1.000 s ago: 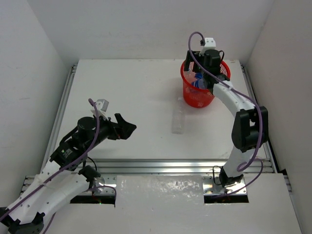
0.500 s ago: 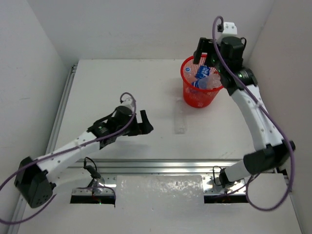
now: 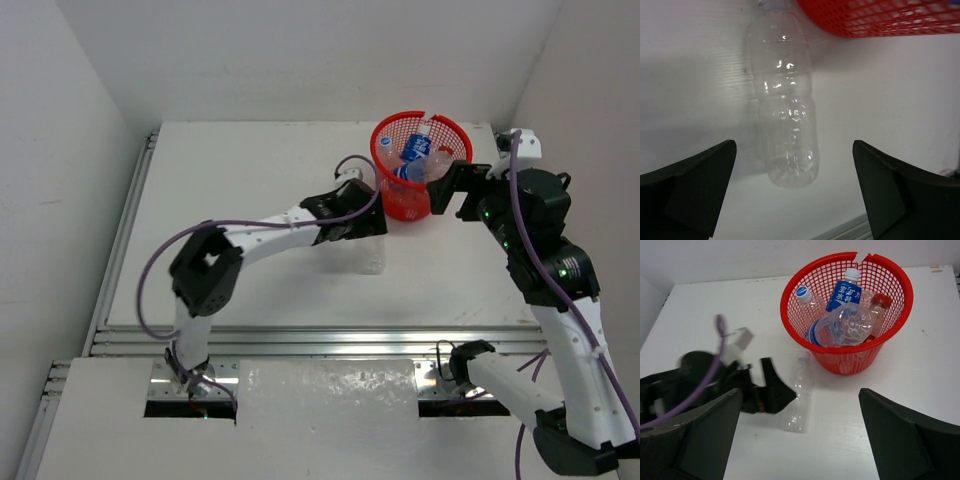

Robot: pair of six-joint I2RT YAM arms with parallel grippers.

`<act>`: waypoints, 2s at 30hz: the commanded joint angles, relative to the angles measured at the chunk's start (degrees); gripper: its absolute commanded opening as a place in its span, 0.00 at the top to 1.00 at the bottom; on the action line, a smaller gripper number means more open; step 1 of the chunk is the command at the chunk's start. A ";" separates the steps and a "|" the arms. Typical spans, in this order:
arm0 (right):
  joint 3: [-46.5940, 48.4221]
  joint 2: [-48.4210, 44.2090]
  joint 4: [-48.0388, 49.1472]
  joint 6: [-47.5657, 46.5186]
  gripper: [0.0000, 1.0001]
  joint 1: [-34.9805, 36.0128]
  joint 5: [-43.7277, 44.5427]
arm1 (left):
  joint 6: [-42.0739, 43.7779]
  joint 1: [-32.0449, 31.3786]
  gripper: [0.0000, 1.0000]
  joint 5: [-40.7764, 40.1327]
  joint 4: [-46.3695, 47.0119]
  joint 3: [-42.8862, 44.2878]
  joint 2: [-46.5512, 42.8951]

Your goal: Put the plastic bottles in the bin

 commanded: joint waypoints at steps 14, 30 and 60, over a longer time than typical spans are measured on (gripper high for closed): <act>-7.67 -2.27 4.11 4.10 0.01 0.24 -19.63 | -2.16 -1.12 1.00 -6.58 1.14 -11.10 -4.17; -17.97 5.64 41.37 18.34 0.01 15.18 -49.36 | 21.40 -0.33 1.00 36.99 51.45 -50.13 -59.29; 35.73 41.58 11.41 -6.18 1.00 -9.85 14.87 | 14.71 -0.42 0.00 -5.55 -14.90 -35.35 -68.59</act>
